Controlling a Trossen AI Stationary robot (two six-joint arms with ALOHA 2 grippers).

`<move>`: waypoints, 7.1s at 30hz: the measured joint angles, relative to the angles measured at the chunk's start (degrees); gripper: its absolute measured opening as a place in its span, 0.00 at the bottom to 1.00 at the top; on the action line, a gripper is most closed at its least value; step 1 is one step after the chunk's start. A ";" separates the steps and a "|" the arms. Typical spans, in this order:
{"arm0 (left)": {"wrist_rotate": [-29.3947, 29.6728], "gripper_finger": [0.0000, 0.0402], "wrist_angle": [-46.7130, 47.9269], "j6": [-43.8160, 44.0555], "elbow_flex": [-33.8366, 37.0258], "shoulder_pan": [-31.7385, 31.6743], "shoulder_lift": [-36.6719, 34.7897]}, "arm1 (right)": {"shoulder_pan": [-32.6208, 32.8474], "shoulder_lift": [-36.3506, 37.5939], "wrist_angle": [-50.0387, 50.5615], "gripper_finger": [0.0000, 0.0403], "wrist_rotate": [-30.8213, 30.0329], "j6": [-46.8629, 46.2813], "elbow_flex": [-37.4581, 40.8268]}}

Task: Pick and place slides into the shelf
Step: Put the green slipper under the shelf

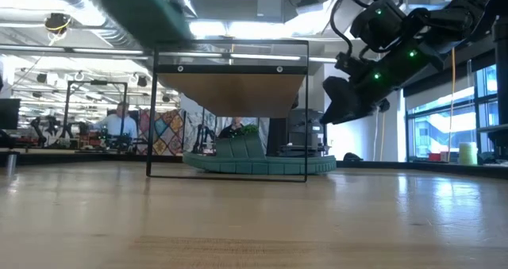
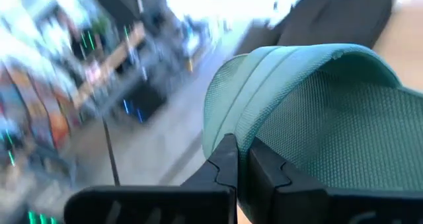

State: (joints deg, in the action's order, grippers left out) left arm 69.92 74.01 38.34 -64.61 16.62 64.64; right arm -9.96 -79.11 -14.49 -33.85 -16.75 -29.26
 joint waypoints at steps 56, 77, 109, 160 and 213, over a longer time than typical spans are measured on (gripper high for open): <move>-0.92 0.01 -101.07 -99.80 0.15 -6.85 23.86 | 10.37 4.81 -37.24 0.72 21.80 -12.70 -0.04; -9.13 0.01 -117.02 -106.45 0.12 -12.11 24.29 | 14.13 -7.51 -44.10 0.72 17.86 -11.97 -7.76; -6.37 0.01 -117.53 -109.07 0.06 -10.61 24.24 | 14.36 -15.06 -41.55 0.36 18.04 -4.19 -16.06; 10.35 0.54 -114.21 -109.66 0.68 3.27 21.26 | 14.21 -6.26 -27.79 0.24 18.03 -5.68 -16.04; -54.26 0.54 -59.44 -35.44 40.12 -15.17 -41.13 | 22.88 30.14 62.79 0.24 59.48 -41.32 -9.67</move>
State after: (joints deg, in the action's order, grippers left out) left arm 15.66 14.57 2.91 -24.49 1.45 23.51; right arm 12.93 -48.97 48.30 25.63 -58.07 -38.93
